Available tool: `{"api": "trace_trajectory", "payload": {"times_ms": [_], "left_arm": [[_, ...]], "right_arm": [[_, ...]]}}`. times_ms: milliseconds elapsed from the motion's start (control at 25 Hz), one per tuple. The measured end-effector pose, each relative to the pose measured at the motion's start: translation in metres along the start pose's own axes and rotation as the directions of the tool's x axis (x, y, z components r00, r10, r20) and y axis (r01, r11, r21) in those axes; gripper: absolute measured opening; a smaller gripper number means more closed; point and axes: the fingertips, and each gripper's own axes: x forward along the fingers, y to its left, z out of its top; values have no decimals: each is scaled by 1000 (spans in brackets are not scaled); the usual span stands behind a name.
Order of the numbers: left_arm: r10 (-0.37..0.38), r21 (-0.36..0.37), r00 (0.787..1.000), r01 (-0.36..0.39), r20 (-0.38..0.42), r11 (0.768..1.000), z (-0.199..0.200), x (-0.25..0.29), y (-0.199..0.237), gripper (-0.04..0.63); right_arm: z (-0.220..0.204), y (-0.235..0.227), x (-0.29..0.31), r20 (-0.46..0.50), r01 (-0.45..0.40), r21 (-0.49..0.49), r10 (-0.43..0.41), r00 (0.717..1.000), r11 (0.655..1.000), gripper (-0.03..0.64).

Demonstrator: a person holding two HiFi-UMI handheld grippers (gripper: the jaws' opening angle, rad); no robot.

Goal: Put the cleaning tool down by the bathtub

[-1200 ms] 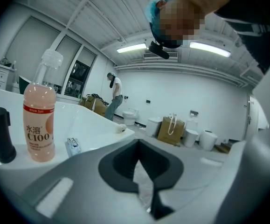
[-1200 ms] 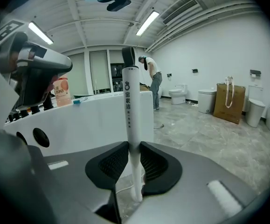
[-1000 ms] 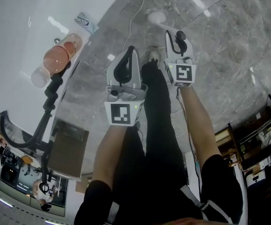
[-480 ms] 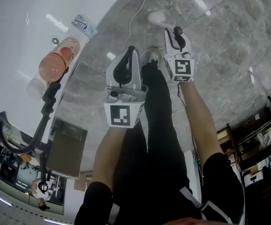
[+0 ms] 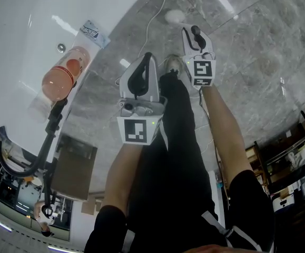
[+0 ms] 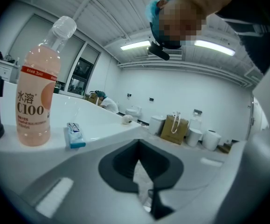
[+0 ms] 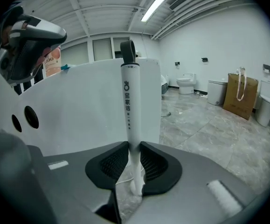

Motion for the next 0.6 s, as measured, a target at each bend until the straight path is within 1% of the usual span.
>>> {"api": "trace_trajectory", "payload": {"times_ms": [320,600], "left_arm": [[19,-10,1000,-19,3,1000,1,5,6,6],[27,-18,1000,-27,4,999,1,11,10,6]], "right_arm": [[-3,3,32,-42,-32,-27,30,999,999,83],[7,6,55,-41,-51,-43,49,998,998,83]]}}
